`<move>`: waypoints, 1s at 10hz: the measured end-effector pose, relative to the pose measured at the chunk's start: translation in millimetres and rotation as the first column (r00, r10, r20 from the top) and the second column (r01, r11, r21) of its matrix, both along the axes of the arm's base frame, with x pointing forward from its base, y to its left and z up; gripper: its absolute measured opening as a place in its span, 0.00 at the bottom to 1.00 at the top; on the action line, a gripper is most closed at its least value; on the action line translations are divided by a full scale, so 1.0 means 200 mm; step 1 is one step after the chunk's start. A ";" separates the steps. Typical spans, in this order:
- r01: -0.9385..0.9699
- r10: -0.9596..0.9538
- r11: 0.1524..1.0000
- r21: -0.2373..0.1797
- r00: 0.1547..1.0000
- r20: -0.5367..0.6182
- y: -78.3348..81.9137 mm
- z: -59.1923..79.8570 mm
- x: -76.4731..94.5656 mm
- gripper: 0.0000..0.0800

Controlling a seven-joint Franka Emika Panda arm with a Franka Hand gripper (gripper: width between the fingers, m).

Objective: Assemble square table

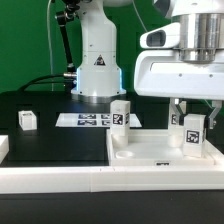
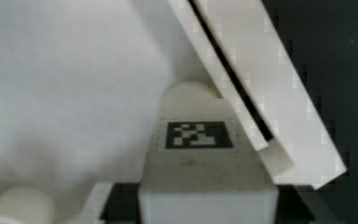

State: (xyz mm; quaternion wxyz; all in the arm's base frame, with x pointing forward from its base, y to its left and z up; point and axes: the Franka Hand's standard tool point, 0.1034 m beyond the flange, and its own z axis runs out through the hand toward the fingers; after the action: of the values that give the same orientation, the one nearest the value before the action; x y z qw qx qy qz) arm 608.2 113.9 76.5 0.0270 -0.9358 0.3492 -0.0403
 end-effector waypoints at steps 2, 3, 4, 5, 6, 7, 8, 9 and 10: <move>0.248 -0.248 0.968 0.045 0.969 0.002 0.00 0.00 0.00 0.36; 0.331 -0.332 0.942 0.056 0.943 0.008 0.01 0.00 0.00 0.36; 0.454 -0.455 0.888 0.074 0.890 -0.002 0.02 0.00 0.00 0.36; 0.551 -0.552 0.830 0.087 0.834 -0.016 0.03 0.00 0.00 0.36; 0.595 -0.596 0.798 0.091 0.803 -0.023 0.04 0.00 0.00 0.36; 0.663 -0.664 0.742 0.098 0.747 -0.033 0.04 0.00 0.00 0.36; 0.690 -0.690 0.717 0.101 0.722 -0.038 0.04 0.00 0.00 0.36; 0.753 -0.752 0.649 0.109 0.657 -0.053 0.04 0.00 0.00 0.36; 0.824 -0.822 0.555 0.118 0.564 -0.074 0.03 0.00 0.00 0.36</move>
Offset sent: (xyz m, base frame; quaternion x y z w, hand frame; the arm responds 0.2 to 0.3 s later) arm -0.0123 0.0051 -0.0106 0.0047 0.0017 0.2938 0.9559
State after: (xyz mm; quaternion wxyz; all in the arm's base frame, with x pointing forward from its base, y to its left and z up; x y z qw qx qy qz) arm 608.0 120.6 76.1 0.0683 -0.6604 0.7475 -0.0192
